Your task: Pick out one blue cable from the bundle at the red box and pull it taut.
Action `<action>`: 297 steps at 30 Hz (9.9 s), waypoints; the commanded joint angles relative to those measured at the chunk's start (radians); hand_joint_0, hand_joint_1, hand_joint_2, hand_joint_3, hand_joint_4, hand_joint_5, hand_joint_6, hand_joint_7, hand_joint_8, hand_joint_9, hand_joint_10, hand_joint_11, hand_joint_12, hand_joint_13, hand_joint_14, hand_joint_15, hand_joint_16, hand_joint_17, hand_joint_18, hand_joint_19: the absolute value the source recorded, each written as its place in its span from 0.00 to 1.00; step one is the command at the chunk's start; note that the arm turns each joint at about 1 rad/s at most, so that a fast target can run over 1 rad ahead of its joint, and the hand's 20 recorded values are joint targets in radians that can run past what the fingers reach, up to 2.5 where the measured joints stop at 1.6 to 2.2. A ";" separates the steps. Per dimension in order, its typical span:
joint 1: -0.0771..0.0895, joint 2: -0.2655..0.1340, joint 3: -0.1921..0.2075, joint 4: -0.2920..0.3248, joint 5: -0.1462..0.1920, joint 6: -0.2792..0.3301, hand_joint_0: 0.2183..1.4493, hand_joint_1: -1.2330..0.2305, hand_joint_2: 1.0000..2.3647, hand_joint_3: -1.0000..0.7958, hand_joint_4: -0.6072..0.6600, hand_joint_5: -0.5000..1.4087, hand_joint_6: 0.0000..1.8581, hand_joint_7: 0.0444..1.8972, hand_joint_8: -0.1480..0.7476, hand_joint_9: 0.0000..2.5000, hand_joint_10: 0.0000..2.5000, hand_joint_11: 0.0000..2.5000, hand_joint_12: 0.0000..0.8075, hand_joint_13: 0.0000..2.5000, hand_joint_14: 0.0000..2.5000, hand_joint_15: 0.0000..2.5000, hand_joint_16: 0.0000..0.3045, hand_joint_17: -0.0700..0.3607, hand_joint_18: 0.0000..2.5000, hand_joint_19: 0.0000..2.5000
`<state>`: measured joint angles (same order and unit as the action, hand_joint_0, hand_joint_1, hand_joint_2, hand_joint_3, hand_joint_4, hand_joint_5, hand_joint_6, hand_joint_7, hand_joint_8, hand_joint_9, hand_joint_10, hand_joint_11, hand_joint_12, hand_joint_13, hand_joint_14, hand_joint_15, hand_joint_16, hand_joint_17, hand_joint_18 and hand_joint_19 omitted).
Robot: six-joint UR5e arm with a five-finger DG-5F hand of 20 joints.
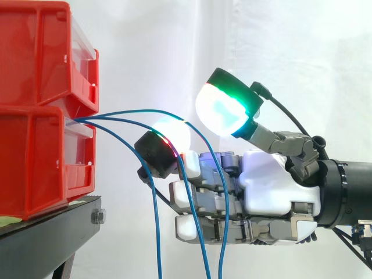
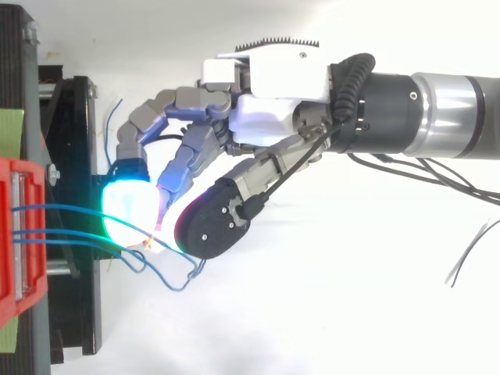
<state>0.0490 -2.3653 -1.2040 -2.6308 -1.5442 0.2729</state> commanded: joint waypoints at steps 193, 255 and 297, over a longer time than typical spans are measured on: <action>-0.035 0.052 -0.012 -0.074 -0.001 -0.167 0.31 0.44 0.00 0.32 0.56 0.13 0.44 0.42 0.38 0.54 0.01 0.69 0.14 0.30 0.01 0.17 0.02 0.19 0.16 0.20; -0.037 0.054 -0.017 -0.075 0.046 -0.253 0.31 0.47 0.01 0.37 0.48 0.16 0.48 0.49 0.40 0.53 0.00 0.63 0.12 0.28 0.01 0.17 0.01 0.19 0.13 0.21; -0.023 0.135 -0.017 -0.311 0.030 -0.362 0.35 0.37 0.01 0.43 0.43 0.16 0.50 0.49 0.42 0.50 0.01 0.58 0.13 0.27 0.01 0.18 0.01 0.18 0.14 0.20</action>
<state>0.0253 -2.2470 -1.2210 -2.9175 -1.5143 -0.0826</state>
